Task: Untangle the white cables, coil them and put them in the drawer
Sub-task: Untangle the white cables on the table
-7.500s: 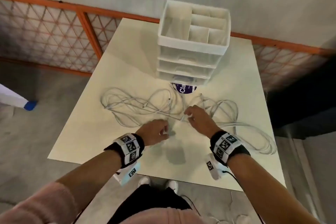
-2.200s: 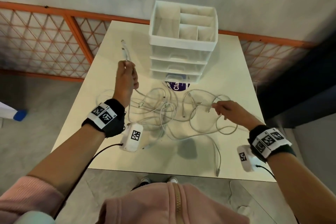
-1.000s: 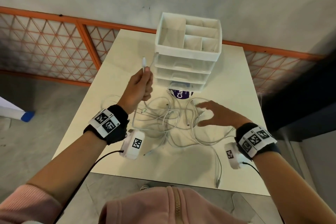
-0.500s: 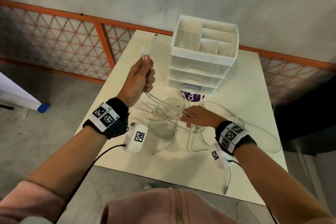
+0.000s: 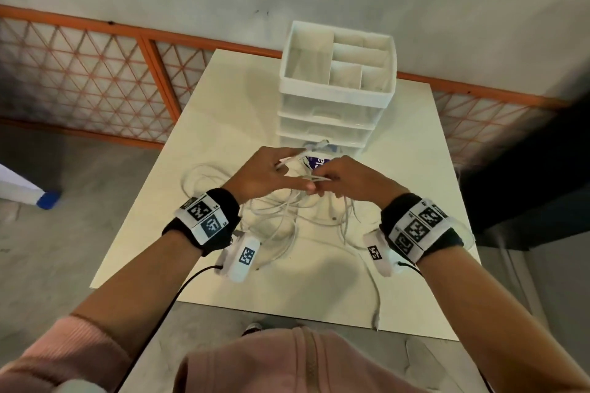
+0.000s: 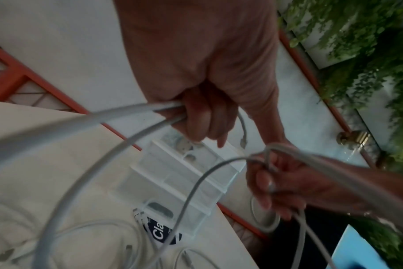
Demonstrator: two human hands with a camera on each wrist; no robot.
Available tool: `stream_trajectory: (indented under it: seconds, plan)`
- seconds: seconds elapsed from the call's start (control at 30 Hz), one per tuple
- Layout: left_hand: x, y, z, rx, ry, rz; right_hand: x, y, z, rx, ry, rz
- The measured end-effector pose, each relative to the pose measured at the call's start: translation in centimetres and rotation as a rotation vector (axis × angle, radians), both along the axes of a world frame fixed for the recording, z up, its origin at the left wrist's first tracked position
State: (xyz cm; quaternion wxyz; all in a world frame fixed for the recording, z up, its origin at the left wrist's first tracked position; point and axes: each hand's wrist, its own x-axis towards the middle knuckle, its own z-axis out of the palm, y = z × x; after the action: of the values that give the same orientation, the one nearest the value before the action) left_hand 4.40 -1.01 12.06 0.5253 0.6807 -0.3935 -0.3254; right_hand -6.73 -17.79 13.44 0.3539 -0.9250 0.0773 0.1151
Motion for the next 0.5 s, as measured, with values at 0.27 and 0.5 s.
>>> stream_trajectory:
  seconds: [0.27, 0.5]
  plan:
    - [0.5, -0.5, 0.7, 0.218, -0.197, -0.130, -1.7, -2.0, -0.3, -0.065, -0.048, -0.104]
    - [2.4, 0.0, 1.4, 0.068, -0.342, 0.158, -3.0, -4.2, -2.1, -0.141, -0.111, -0.309]
